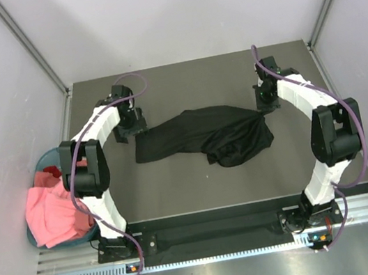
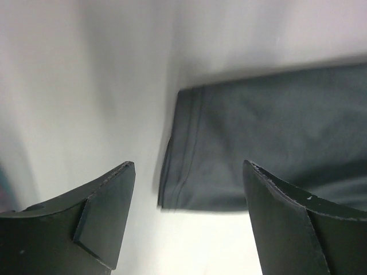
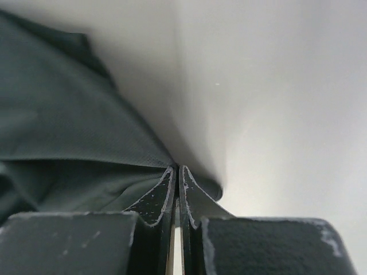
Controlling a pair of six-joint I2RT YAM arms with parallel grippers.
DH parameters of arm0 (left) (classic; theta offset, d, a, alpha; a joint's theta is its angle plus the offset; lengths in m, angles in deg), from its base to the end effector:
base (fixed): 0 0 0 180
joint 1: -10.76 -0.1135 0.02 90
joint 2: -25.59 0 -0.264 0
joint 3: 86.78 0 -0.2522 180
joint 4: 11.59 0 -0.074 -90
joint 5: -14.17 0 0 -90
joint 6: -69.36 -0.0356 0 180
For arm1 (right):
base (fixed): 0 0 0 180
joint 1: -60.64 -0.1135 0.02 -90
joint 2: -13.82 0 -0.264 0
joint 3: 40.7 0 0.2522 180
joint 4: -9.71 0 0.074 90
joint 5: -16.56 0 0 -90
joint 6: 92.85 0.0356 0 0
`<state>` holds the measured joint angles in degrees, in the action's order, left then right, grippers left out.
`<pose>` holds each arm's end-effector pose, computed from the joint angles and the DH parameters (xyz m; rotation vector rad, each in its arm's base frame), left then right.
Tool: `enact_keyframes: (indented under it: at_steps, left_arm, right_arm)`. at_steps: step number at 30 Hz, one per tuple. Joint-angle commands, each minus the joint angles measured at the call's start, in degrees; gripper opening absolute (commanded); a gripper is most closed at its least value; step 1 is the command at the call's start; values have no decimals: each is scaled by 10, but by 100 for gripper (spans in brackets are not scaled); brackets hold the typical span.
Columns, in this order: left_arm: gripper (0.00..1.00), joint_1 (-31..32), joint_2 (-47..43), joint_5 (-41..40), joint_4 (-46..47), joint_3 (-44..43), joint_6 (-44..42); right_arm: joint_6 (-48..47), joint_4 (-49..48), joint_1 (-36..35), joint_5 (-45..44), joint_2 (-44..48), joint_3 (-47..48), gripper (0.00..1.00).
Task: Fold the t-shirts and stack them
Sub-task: Flatten the tshirt out
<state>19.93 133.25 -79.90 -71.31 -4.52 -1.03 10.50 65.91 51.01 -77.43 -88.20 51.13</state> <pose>0.3821 -0.0591 0.2189 -0.2706 2.7667 -0.0284 0.3623 0.0590 0.2267 0.1082 2.7220 0.0204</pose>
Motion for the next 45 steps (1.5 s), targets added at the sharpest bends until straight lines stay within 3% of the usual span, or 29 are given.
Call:
enact_keyframes:
  at_steps: [1,5,8,9,12,13,14,26,38,41,45]
  left_arm:
    - [80,0,26,19,58,-9,6]
    - [76,0,62,14,66,-34,1]
    - [61,-1,89,27,59,-48,2]
    - [46,-1,87,29,64,-45,2]
    - [20,-1,67,28,78,-45,5]
    - [5,-1,58,26,75,-46,9]
    - [0,-1,49,25,71,-49,12]
    - [0,0,-280,59,104,6,78]
    - [0,0,-575,122,99,39,140]
    - [0,0,-621,130,104,71,151]
    - [0,0,-620,114,82,82,153]
  right_arm:
    - [-2,8,-3,24,18,16,0]
    - [4,16,-2,30,18,22,0]
    - [-1,22,0,26,26,26,0]
    - [-5,26,0,23,30,30,0]
    - [-9,39,4,19,38,40,0]
    - [-9,44,5,16,40,49,0]
    - [-7,54,7,11,41,58,0]
    - [56,165,23,-35,139,234,0]
    - [80,201,22,24,418,213,0]
    - [92,229,21,38,451,221,0]
    - [108,252,21,77,444,232,0]
